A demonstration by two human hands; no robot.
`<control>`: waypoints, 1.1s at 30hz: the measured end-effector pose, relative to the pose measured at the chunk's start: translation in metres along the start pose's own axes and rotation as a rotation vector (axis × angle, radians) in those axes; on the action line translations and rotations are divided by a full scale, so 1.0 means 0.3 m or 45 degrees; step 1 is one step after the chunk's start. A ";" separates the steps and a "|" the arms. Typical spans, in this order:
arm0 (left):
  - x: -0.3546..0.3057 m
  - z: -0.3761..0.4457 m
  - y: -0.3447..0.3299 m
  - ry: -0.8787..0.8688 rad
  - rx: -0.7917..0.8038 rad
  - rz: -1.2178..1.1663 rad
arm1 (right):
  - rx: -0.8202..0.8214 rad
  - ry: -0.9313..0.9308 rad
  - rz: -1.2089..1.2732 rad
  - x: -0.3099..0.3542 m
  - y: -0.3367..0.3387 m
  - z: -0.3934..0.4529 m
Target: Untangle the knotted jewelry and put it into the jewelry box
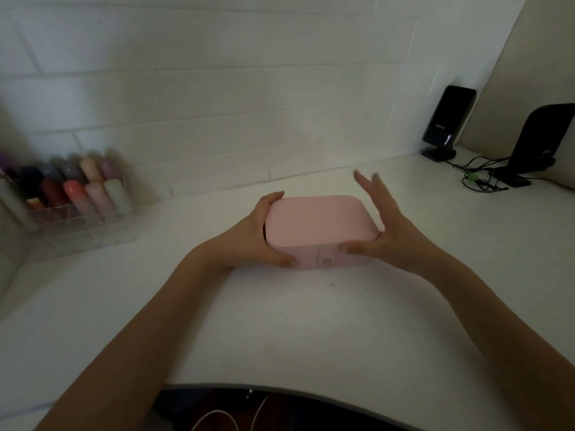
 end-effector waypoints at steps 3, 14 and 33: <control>-0.013 -0.019 0.032 0.027 -0.018 0.124 | 0.047 -0.037 -0.100 -0.023 -0.052 0.021; 0.075 -0.147 0.220 0.224 -0.001 1.400 | -0.072 0.233 -0.088 0.279 -0.447 0.281; 0.130 -0.203 0.254 0.314 -0.245 1.400 | 0.025 0.310 -0.069 0.361 -0.609 0.322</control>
Point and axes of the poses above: each hand's wrist, its own z-axis towards the middle knuckle, its own y-axis out of the back of the hand, x = y × z, the point moved 3 cm from there along z, towards the middle knuckle, and after that the axes turned 15 degrees about -y, right-handed, at the moved point
